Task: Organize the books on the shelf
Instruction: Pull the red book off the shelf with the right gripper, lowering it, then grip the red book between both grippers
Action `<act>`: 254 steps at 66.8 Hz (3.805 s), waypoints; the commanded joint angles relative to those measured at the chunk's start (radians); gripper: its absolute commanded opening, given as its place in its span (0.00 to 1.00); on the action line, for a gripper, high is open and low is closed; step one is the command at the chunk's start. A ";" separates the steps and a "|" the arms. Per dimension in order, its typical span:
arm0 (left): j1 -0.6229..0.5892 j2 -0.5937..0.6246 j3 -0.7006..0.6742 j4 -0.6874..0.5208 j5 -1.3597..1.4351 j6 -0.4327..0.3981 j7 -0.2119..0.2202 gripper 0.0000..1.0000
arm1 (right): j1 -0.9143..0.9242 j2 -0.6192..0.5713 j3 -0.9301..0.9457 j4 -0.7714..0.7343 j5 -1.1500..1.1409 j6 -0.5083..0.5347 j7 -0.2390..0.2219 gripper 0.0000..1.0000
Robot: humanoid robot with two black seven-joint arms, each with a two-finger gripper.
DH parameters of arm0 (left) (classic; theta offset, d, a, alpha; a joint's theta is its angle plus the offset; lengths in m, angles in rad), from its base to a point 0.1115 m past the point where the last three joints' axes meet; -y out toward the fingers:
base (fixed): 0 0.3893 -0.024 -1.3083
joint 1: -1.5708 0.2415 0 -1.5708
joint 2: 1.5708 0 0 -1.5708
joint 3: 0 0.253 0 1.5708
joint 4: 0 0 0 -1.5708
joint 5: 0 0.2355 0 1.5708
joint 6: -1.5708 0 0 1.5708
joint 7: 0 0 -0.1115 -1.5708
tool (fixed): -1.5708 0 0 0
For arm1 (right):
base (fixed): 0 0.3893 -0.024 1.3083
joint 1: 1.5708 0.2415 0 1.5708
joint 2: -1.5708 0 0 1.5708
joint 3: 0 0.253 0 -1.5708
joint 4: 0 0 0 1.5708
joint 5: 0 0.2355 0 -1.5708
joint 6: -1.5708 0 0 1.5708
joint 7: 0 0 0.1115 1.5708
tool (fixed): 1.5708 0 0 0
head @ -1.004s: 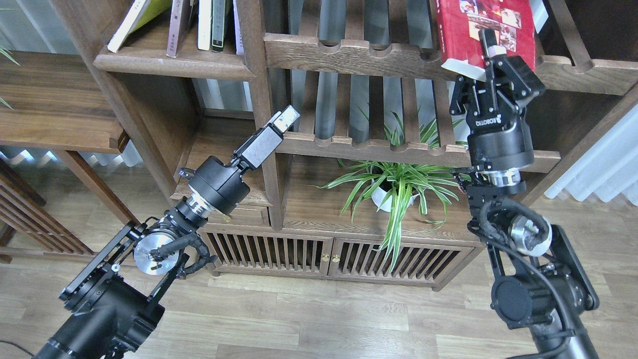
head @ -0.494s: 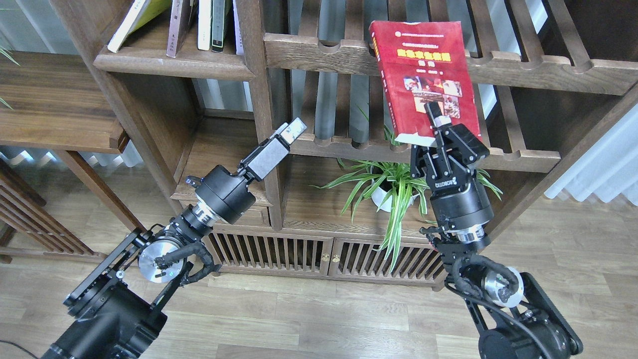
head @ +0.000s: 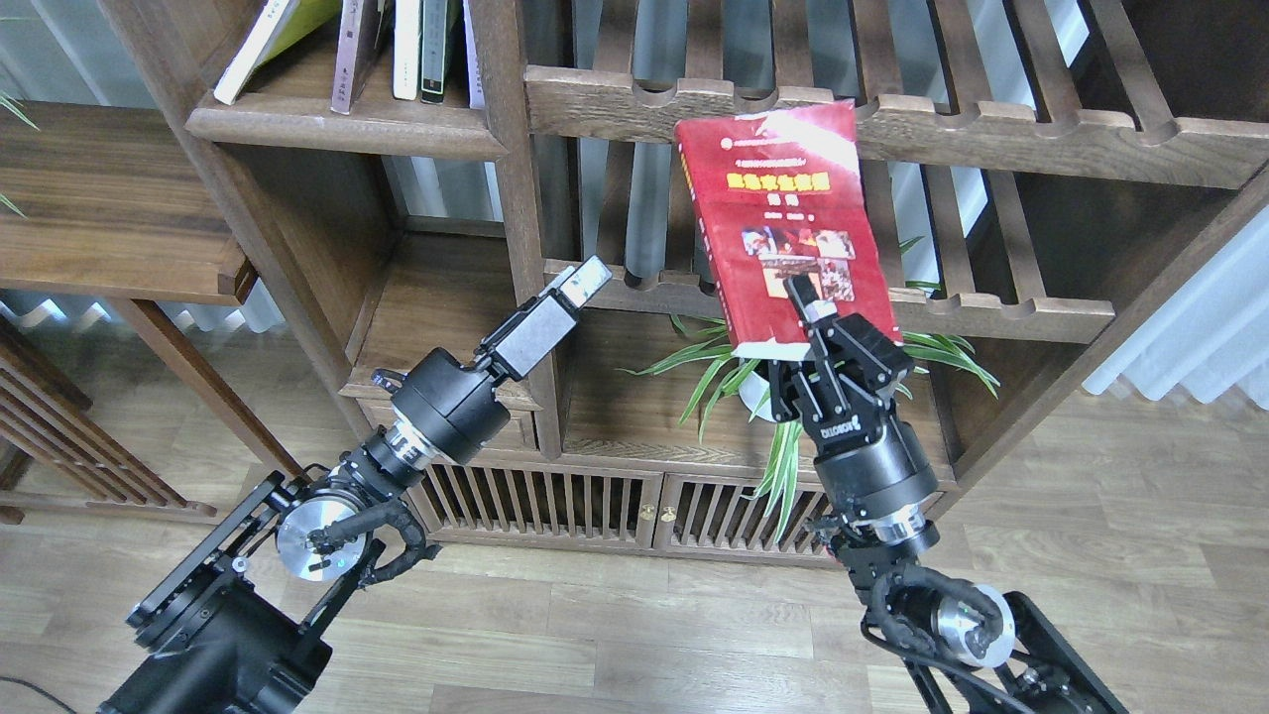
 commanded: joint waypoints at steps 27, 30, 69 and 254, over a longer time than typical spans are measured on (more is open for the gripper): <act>0.151 0.000 0.016 0.009 -0.133 0.000 -0.012 0.77 | 0.017 -0.027 -0.028 -0.098 -0.032 0.000 -0.008 0.06; 0.151 0.000 0.016 0.010 -0.170 0.000 -0.011 0.77 | 0.011 -0.027 -0.036 -0.110 -0.046 0.000 -0.017 0.06; 0.146 0.018 0.070 0.015 -0.311 0.000 0.011 0.72 | -0.030 -0.019 -0.140 -0.147 -0.103 0.000 -0.081 0.08; 0.120 0.314 0.179 0.004 -0.282 0.000 0.092 0.02 | -0.046 0.060 -0.115 -0.256 -0.330 0.000 -0.137 0.90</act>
